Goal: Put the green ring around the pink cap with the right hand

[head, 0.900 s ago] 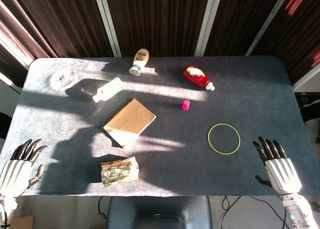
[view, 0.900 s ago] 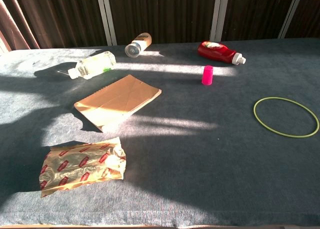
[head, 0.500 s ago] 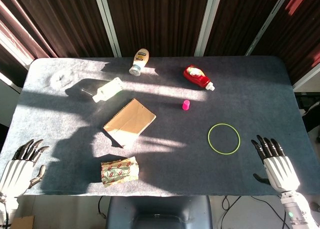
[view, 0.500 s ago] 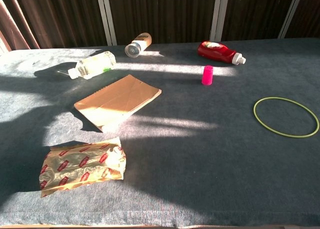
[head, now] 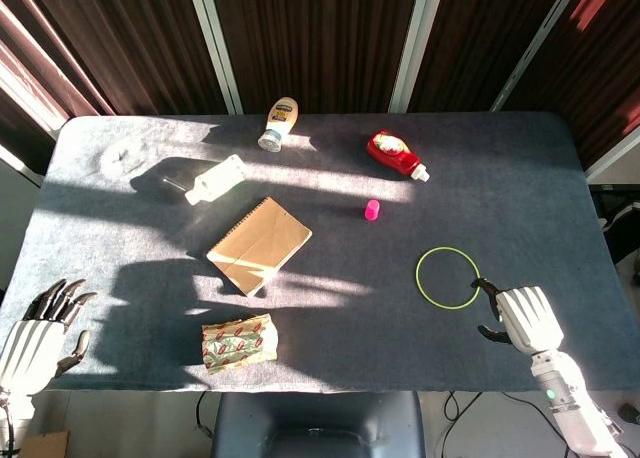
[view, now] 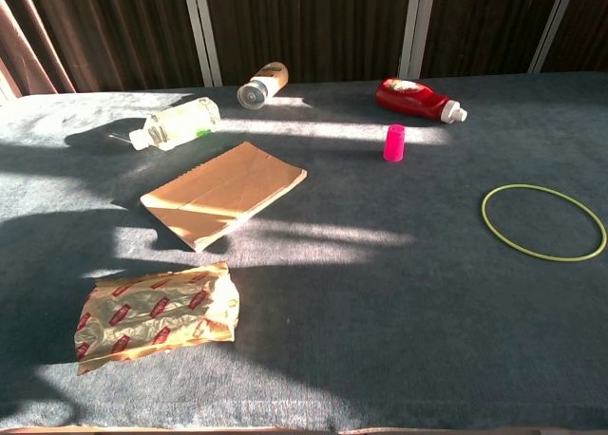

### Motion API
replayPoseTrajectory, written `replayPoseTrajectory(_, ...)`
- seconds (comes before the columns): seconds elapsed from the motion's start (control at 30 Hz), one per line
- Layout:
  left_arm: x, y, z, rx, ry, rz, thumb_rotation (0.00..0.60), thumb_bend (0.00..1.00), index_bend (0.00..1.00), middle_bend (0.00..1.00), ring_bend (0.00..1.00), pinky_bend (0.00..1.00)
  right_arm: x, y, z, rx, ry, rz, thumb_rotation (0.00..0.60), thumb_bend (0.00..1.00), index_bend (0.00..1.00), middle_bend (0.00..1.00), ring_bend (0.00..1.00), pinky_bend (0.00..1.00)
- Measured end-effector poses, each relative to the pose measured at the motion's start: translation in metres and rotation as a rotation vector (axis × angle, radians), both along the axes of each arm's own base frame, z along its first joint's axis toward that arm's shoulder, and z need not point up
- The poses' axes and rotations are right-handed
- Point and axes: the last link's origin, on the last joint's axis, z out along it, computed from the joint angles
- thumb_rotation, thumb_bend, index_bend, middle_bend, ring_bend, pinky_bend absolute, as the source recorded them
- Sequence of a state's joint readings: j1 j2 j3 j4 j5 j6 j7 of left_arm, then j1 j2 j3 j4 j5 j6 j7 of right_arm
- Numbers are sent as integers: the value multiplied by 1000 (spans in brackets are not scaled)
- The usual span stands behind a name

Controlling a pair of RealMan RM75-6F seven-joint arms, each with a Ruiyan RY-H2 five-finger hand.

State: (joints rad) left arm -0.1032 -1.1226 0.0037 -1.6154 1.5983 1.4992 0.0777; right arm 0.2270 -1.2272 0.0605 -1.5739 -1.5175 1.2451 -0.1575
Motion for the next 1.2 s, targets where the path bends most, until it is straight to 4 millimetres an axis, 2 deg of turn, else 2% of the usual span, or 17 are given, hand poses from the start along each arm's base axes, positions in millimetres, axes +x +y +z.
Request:
replayPoseTrajectory(0.2,0,-1,1,6,-5,2,600,491,208,105,38,184,1,-13,-19,108,-14,-25,600,346,579,924,1000,1000)
replayPoseTrajectory(0.5,0,-2,3,7,-11,7,600,490,208,106,39,186,-9,-26,-38,159,-10,-58,600,453,588,925,1000,1000)
replayPoseTrajectory(1.2,0,-3,4,7,-23,4,600,491,209,112,39,187,-25,-43,-58,159,18,-100,600,462,570,925,1000,1000)
